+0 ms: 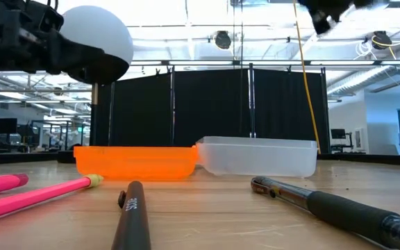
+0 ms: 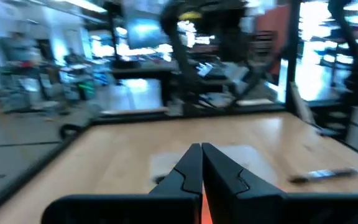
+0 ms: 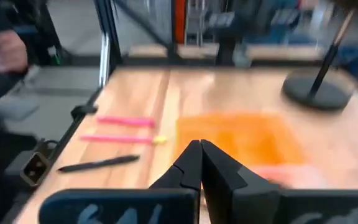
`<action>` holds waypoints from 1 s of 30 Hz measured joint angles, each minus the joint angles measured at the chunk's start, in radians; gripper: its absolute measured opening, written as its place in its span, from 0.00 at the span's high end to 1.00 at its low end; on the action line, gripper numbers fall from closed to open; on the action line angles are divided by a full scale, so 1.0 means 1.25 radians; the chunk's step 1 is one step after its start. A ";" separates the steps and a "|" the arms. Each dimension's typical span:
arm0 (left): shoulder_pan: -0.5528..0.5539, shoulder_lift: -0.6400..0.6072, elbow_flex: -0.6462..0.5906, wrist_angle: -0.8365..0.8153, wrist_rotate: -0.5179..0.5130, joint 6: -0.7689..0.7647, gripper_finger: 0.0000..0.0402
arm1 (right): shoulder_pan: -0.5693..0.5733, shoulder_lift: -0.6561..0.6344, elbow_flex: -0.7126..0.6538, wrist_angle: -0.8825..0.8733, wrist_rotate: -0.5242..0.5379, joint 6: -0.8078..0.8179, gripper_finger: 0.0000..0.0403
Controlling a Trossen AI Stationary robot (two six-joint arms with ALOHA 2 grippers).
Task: Pick & place school supplies into a supply box
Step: Put the right black pen into the orange and white supply box
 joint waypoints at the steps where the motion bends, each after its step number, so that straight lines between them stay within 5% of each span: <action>1: 0.000 0.000 0.001 0.004 -0.018 0.000 0.98 | 0.006 0.050 0.066 -0.070 0.000 0.040 1.00; 9: 0.000 0.000 0.001 -0.002 -0.072 -0.040 0.94 | 0.080 0.446 0.557 -0.500 -0.031 0.352 1.00; 15: 0.000 0.000 0.001 -0.004 -0.044 -0.109 0.89 | 0.111 0.684 0.812 -0.570 -0.124 0.554 1.00; 22: 0.000 0.000 0.001 -0.047 -0.044 -0.186 0.88 | 0.092 0.822 0.863 -0.604 -0.271 0.895 1.00; 30: -0.001 0.000 0.001 -0.087 -0.043 -0.181 0.88 | 0.061 0.824 0.863 -0.669 -0.216 0.980 0.97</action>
